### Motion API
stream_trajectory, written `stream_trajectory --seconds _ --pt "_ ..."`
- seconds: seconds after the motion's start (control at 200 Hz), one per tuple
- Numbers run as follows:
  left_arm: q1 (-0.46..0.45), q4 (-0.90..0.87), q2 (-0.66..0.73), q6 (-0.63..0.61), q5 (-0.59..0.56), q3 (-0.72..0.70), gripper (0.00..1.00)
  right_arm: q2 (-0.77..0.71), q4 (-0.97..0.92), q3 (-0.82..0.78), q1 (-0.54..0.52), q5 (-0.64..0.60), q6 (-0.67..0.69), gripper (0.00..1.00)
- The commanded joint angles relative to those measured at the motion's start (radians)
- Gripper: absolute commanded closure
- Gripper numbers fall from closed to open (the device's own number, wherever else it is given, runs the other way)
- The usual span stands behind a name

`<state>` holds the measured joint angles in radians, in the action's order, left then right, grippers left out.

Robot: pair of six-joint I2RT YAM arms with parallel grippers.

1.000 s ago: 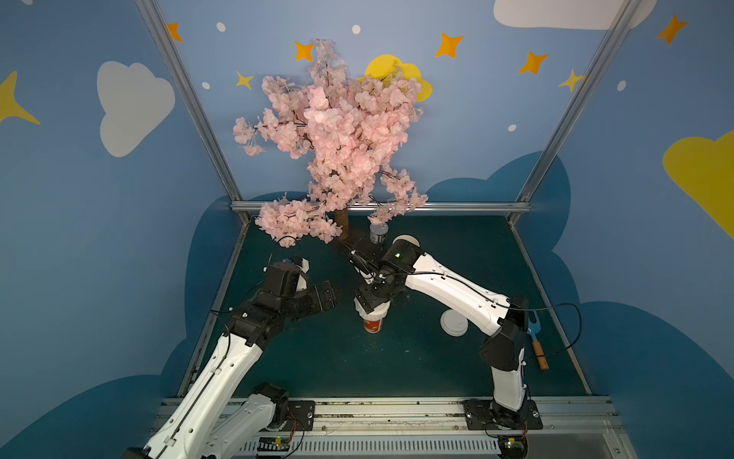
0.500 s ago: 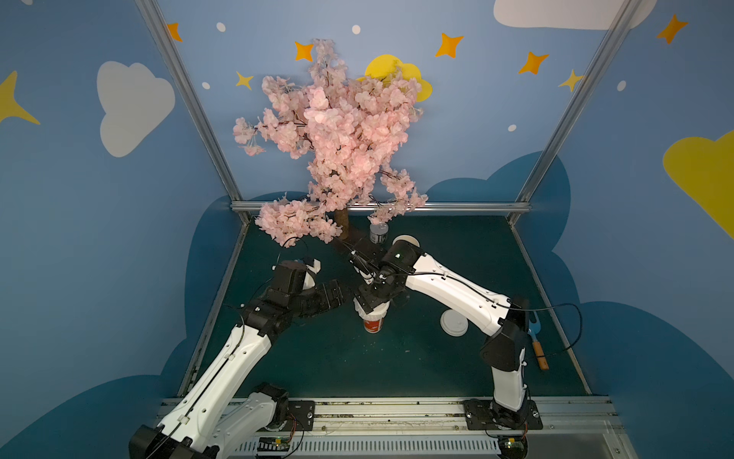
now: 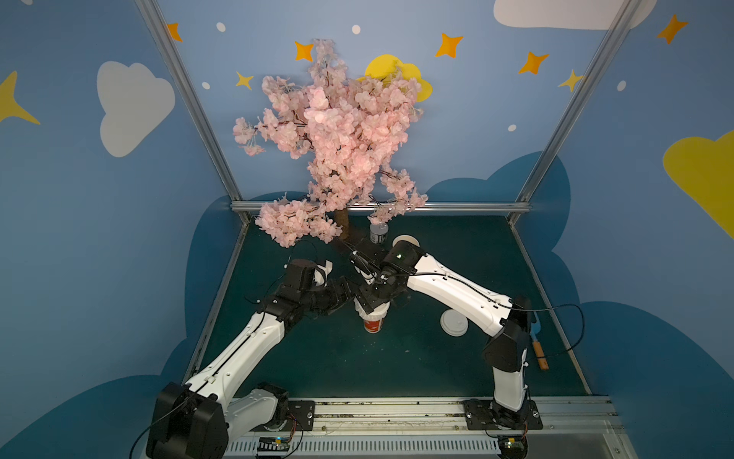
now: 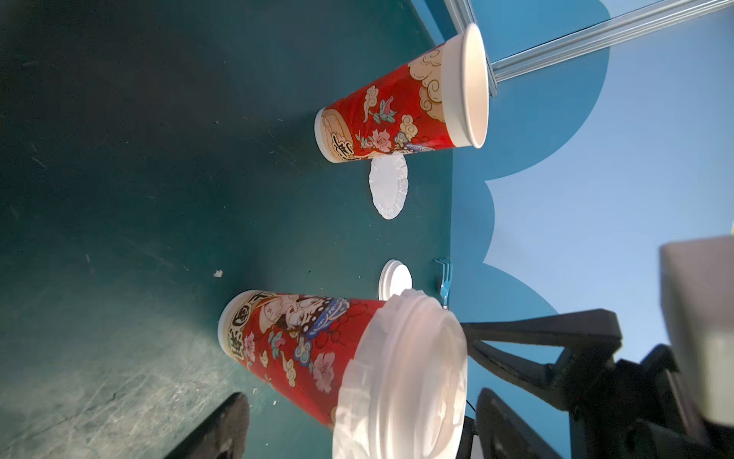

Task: Put the leak-proof paper on the milk tea cups
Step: Secure the cup lid on the cup.

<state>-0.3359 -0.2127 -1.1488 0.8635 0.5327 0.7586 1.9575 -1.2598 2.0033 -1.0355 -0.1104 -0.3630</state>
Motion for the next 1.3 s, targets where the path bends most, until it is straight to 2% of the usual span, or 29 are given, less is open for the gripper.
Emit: stream_trajectory --seconds 0.0,0.205,0.461,0.806,1.122,1.297 --pt "-0.003 0.076 -0.031 0.009 0.062 -0.001 0.11 0.017 -0.032 -0.037 0.007 -0.013 -0.009 0.18" --pt "-0.017 0.060 -0.079 -0.013 0.065 -0.001 0.12 0.015 -0.028 -0.037 0.006 -0.012 -0.009 0.18" --pt "-0.050 0.008 -0.100 -0.056 0.034 -0.004 0.19 0.011 -0.024 -0.046 0.009 -0.011 -0.014 0.18" --pt "-0.053 -0.017 -0.124 -0.094 -0.002 -0.019 0.26 -0.018 -0.002 -0.048 0.011 0.008 -0.007 0.14" --pt "-0.055 -0.048 -0.149 -0.112 0.007 -0.010 0.28 -0.132 0.073 -0.118 0.018 0.067 0.007 0.11" --pt "-0.056 -0.058 -0.143 -0.118 0.001 -0.003 0.28 -0.241 0.161 -0.232 0.054 0.146 -0.027 0.11"
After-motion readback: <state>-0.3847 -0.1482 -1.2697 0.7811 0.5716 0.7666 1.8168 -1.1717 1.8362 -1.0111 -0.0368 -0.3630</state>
